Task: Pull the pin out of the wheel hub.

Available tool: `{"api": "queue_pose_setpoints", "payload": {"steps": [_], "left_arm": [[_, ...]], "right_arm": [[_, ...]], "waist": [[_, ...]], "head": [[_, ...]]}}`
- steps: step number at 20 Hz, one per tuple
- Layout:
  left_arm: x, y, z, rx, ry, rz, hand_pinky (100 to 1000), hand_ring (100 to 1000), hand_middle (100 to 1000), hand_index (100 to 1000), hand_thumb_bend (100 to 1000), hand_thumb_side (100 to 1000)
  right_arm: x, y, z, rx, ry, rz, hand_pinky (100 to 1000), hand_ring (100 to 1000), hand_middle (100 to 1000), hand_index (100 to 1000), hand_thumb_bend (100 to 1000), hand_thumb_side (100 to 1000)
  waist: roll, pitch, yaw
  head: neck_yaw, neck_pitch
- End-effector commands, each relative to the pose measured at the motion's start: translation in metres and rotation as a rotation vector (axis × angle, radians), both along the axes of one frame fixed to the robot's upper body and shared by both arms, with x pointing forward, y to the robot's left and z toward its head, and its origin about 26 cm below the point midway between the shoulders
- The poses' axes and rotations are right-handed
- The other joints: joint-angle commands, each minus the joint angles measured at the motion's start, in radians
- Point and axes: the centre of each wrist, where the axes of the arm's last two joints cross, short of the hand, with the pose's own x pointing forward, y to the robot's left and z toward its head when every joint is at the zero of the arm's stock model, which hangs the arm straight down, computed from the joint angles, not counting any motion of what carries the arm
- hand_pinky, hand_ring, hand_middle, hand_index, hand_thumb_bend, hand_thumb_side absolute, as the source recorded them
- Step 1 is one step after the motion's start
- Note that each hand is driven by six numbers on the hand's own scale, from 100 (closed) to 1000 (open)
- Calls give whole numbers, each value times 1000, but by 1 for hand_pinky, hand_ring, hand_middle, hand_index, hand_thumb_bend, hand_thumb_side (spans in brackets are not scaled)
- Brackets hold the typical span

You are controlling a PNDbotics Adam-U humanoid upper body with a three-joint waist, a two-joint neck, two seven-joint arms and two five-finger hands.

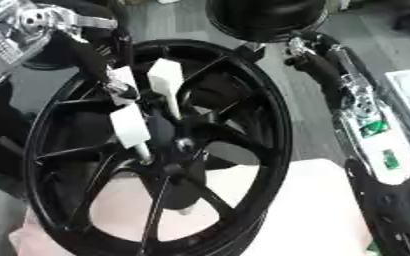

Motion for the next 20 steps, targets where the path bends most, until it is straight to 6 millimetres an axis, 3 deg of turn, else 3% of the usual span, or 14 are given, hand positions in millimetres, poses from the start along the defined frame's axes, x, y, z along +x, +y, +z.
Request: {"api": "queue_pose_setpoints", "payload": {"steps": [1, 12, 20], "left_arm": [[-4, 10, 12, 16, 88, 96, 909, 782, 666, 669, 520, 302], [-7, 11, 6, 22, 114, 88, 894, 766, 642, 611, 461, 248], [-11, 9, 7, 16, 121, 83, 878, 749, 618, 521, 324, 107]], "right_arm": [[-1, -2, 7, -19, -24, -3, 837, 678, 625, 808, 125, 504], [-1, -3, 8, -21, -25, -7, 837, 678, 626, 809, 120, 506], [-1, -3, 8, -23, -25, -7, 838, 679, 626, 809, 116, 509]], "waist": [[-3, -32, 3], [-2, -32, 4], [-1, -32, 3]], "head": [[3, -14], [10, -17], [12, -15]]}}
